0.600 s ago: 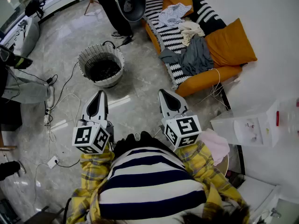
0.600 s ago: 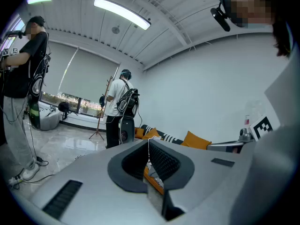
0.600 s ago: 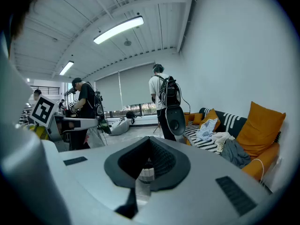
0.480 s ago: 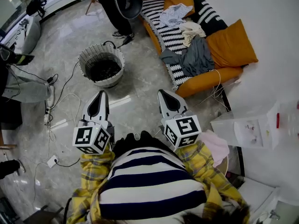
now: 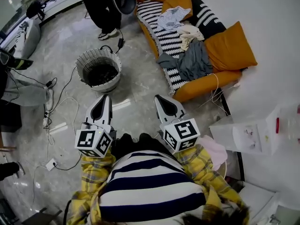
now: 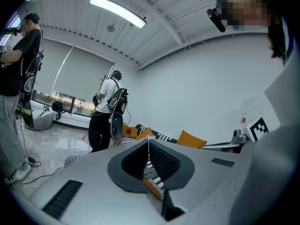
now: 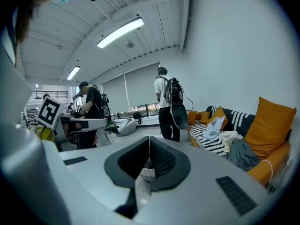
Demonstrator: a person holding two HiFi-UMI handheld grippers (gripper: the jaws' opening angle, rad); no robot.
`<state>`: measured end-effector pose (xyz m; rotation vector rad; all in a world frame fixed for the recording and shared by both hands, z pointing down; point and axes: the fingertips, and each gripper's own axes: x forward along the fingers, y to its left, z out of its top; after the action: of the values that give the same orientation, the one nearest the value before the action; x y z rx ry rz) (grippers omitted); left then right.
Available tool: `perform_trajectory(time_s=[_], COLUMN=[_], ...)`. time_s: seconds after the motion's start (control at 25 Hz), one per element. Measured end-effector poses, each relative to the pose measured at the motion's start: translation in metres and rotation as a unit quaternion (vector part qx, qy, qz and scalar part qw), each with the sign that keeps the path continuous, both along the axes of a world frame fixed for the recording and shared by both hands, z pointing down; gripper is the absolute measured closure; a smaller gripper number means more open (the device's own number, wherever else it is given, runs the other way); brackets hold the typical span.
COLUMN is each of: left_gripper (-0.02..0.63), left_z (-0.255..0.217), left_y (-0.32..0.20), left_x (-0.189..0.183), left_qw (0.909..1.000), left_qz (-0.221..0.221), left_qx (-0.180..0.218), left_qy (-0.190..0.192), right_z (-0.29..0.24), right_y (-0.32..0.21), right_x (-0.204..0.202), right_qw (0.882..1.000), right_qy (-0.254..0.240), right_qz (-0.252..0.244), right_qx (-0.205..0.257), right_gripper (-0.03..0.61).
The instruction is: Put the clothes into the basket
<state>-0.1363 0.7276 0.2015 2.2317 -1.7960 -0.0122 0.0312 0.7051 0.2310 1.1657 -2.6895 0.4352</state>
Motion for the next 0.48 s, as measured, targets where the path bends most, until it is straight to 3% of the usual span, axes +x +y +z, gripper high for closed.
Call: perform_trajectory(time_s=[0.48], left_gripper=[0.595], left_z=[0.012], left_y=[-0.025], left_x=[0.036], left_qw=[0.9988], left_qz=[0.045], left_qx=[-0.017], left_qy=[-0.003], right_z=[0.013], right_y=[-0.016], right_x=[0.014], right_qw=[1.000], right_qy=[-0.004], right_qz=[-0.005], right_qx=[-0.010], right_gripper=[0.552])
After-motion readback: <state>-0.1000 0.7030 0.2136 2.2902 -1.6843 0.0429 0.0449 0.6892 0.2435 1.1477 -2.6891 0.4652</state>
